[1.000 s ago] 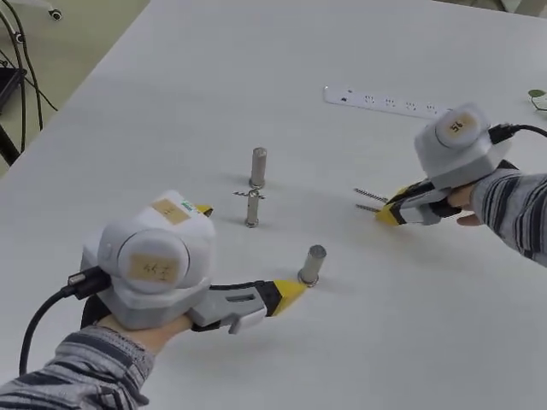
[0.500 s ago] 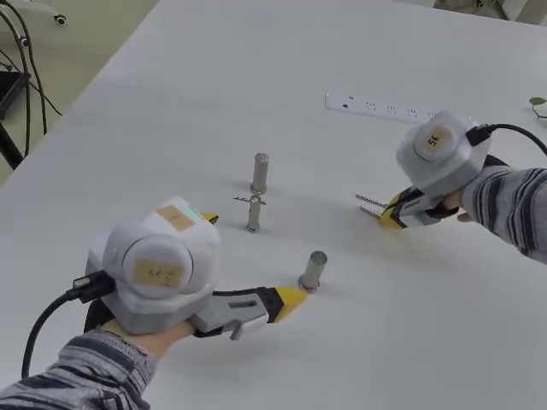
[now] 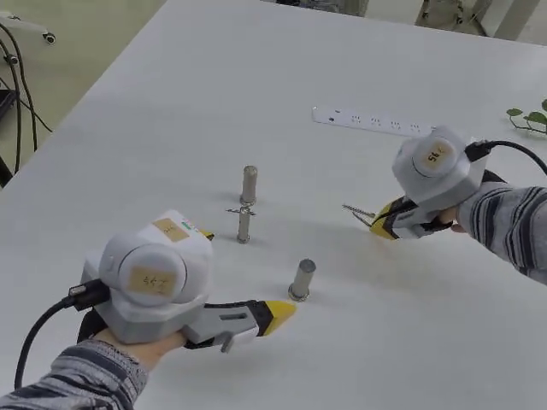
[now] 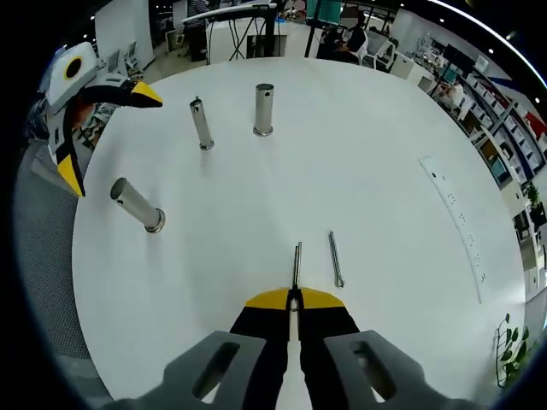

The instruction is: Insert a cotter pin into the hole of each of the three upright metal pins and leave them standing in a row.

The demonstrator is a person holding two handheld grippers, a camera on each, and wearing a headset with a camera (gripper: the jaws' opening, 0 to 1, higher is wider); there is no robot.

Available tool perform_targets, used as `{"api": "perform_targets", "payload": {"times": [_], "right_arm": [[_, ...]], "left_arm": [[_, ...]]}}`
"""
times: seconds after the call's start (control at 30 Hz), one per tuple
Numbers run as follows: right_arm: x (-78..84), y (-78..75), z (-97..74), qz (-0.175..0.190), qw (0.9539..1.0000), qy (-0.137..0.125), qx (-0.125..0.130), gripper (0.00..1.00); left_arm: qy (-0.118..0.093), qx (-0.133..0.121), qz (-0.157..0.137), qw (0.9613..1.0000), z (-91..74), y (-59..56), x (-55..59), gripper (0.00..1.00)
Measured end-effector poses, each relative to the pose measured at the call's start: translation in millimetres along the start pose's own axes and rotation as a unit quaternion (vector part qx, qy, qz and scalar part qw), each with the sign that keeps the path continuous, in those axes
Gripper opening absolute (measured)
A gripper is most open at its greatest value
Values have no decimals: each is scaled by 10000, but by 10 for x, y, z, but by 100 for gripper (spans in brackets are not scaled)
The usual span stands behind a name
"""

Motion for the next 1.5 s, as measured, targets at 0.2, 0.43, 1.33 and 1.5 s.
{"api": "perform_targets", "payload": {"times": [0.2, 0.43, 1.33, 1.5], "right_arm": [[-42, 194, -145, -135, 9996, -235, -49, 0], [-133, 430, -275, -334, 9979, -548, -58, 0], [-458, 1250, -394, -1815, 9760, -1122, -425, 0], [-488, 1332, -392, -1948, 9724, -1184, -489, 0]], "left_arm": [[-2, 96, -74, 9999, -18, -28, -18, 74], [-20, 243, -45, 9997, -16, -82, -114, 66], [-245, 793, -1256, 9886, -109, -212, -249, 32], [-315, 852, -1364, 9865, -114, -243, -252, 28]]}}
Point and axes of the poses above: the centre of the closed fingertips' face, and the gripper's own axes: z roughly forward along the fingers, y roughly to its left, x roughly out of its underside, the point moved 8 cm from there along -z, roughly backward along the fingers, and after that the axes turned 9 degrees about -y, right-handed, at the moved point
